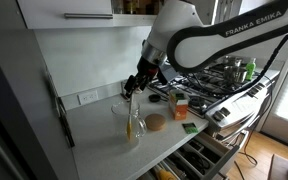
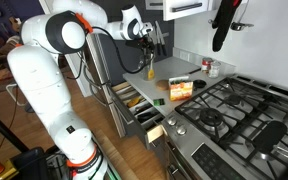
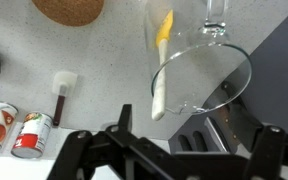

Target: Remove the spatula from the glass mug then put it in the top cupboard

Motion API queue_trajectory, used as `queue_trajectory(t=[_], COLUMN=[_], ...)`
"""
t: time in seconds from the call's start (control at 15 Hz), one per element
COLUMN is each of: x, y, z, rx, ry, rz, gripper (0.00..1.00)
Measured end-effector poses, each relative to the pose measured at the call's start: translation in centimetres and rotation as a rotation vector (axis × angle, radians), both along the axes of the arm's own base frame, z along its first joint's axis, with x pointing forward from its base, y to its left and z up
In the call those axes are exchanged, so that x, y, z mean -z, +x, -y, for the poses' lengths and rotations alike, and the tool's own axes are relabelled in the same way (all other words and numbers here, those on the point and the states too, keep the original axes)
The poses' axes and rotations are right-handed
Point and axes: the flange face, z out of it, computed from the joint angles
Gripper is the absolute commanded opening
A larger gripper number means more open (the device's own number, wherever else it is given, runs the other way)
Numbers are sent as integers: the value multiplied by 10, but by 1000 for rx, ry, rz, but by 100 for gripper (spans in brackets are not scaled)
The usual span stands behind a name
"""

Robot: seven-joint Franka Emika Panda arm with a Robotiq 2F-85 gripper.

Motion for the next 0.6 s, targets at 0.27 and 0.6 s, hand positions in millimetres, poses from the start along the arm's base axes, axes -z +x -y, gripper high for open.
queue_trajectory(t=[0.27,0.6], x=[13,20], y=[17,28], z=[0,-1], rx=[7,14], ry=[8,15], rz=[-7,-13], gripper=[42,4])
